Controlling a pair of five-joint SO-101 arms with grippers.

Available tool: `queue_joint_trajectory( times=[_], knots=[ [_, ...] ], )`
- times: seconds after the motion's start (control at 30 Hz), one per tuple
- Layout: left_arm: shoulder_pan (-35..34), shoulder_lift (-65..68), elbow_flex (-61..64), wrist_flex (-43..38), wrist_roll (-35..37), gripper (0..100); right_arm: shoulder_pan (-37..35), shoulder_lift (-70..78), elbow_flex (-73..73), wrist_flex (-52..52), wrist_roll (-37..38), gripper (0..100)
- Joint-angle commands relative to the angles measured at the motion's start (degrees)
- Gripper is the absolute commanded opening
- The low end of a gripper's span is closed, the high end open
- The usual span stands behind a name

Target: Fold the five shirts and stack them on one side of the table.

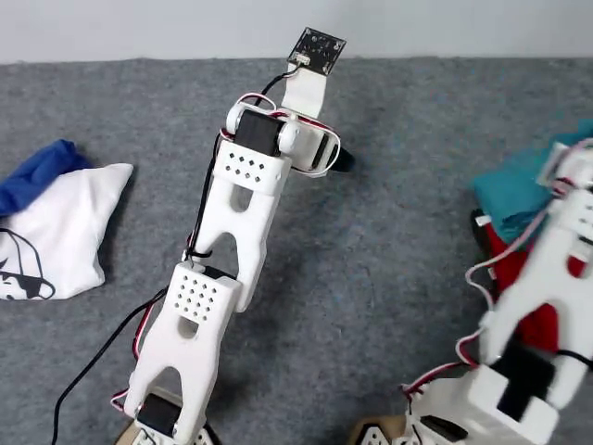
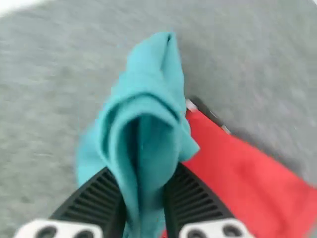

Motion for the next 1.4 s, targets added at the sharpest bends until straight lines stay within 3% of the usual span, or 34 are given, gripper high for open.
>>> queue_joint_trajectory(
  times=[0.0, 0.23, 0.33, 0.73, 0.97, 1.2, 1.37],
  knots=[
    [0.09, -3.52, -0.13, 0.79, -0.62, 32, 6.37, 0.04, -0.97, 2.07, -0.62, 1.0],
    [0.09, -3.69, 3.65, 0.79, -0.62, 32, 14.55, 2.68, 0.79, 2.42, -0.09, 1.0],
    [0.09, -3.87, 5.23, 0.79, -0.62, 32, 16.75, 4.88, 0.79, 3.21, 3.52, 1.0],
    [0.09, -3.96, 5.23, 0.79, -0.62, 32, 23.87, 11.91, 0.79, 14.64, 5.89, 2.0],
    [-0.44, -4.04, 4.26, 0.79, -0.44, 32, 26.24, 7.25, 0.26, 30.55, 0.79, 26.1],
    [-0.62, -7.74, 4.18, 0.79, -0.44, 32, 25.98, -2.51, 0.18, 33.89, -1.93, 26.4],
    [-7.47, -12.13, 4.18, 0.79, -0.35, 32, 25.8, -9.19, 0.44, 34.07, -1.76, 26.4]
  ],
)
